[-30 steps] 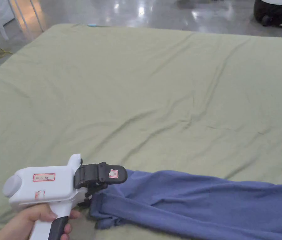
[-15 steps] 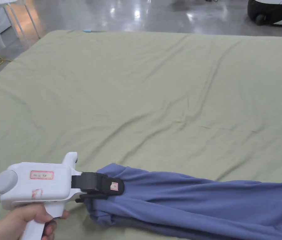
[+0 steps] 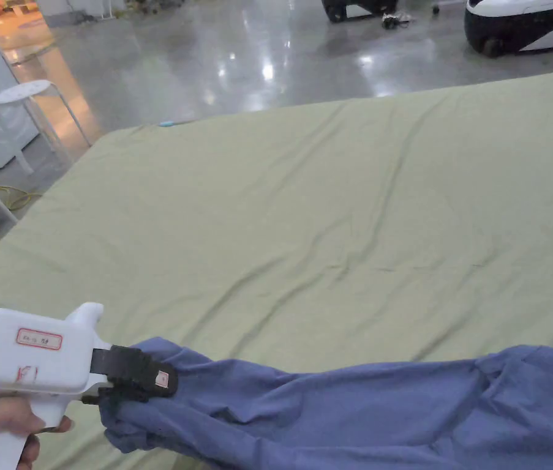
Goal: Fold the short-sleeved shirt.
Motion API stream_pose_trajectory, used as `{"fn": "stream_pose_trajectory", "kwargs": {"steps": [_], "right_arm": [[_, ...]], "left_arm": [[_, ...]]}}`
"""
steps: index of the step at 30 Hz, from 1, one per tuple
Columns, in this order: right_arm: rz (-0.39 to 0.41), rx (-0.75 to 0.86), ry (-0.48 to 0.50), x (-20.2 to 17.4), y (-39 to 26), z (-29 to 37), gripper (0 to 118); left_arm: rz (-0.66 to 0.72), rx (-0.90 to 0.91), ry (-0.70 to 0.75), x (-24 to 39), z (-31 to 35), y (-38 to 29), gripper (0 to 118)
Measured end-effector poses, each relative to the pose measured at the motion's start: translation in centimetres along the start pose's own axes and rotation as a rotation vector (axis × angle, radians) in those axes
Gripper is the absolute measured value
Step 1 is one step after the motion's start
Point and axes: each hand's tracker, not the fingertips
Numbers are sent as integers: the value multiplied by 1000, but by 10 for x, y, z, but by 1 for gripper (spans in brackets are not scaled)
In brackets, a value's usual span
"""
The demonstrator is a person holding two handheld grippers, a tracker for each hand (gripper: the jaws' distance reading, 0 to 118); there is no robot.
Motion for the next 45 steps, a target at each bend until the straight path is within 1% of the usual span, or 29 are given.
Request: {"fn": "stream_pose_trajectory", "kwargs": {"steps": [2, 5, 9, 14, 15, 17, 18, 19, 20, 21, 22, 24, 25, 26, 27, 28, 29, 30, 32, 33, 35, 38, 39, 41, 43, 45], "right_arm": [[-8, 9, 13, 5, -2, 1, 0], [-6, 20, 18, 11, -4, 4, 0], [-40, 35, 19, 20, -8, 11, 0], [-65, 21, 9, 30, -22, 24, 0], [-66, 19, 3, 32, -24, 27, 0], [-73, 19, -4, 34, -27, 31, 0], [-82, 18, -11, 36, -29, 32, 0], [-92, 12, -16, 38, -31, 32, 0], [-101, 6, -21, 41, -32, 31, 0], [-106, 3, -22, 42, -32, 30, 0], [-110, 4, -24, 43, -32, 30, 0], [-111, 10, -19, 43, -31, 30, 0], [-109, 15, -13, 42, -30, 29, 0], [-106, 21, -8, 41, -29, 28, 0], [-102, 26, -3, 39, -27, 27, 0], [-98, 30, 5, 38, -26, 26, 0], [-93, 33, 10, 36, -26, 24, 0], [-88, 35, 11, 34, -25, 23, 0], [-81, 34, 16, 31, -25, 23, 0], [-79, 32, 18, 30, -25, 23, 0], [-73, 24, 15, 29, -25, 24, 0], [-69, 16, 0, 28, -24, 29, 0], [-68, 17, -3, 29, -23, 31, 0], [-70, 22, -14, 29, -22, 36, 0], [-73, 20, -20, 30, -22, 37, 0], [-71, 16, -26, 29, -21, 37, 0]], "left_arm": [[-28, -5, 17, 34, -10, 2, 5], [-40, -27, -5, 77, -34, 1, 5], [-145, -111, -18, 123, -82, -2, 5], [-42, -160, -39, 137, -149, 1, 6], [-33, -159, -47, 139, -156, 1, 13], [-16, -166, -107, 150, -161, -2, 44], [-15, -160, -135, 158, -158, -3, 57], [-26, -125, -194, 170, -149, -6, 67], [-44, -96, -246, 176, -138, -6, 74], [-60, -68, -264, 179, -128, -6, 79], [-75, -38, -272, 181, -115, -5, 81], [-108, -2, -248, 182, -93, -4, 79], [-130, 28, -202, 176, -85, -5, 72], [-151, 55, -116, 173, -83, -7, 53], [-176, 58, -16, 172, -87, -10, 27], [-224, 46, 105, 169, -95, -13, 4], [-237, 24, 176, 166, -105, -19, 4], [-236, 2, 197, 163, -114, -24, 4], [-237, -56, 108, 164, -140, -30, 4], [-238, -63, 100, 169, -148, -34, 4], [-280, -83, 110, 184, -173, -43, 4], [-345, -145, 204, 203, -206, -52, 4], [-365, -128, 191, 214, -212, -55, 4], [-398, -138, 128, 231, -217, -60, 4], [-394, -163, 55, 245, -218, -64, 4], [-337, -188, -124, 249, -215, -63, 3]]}}
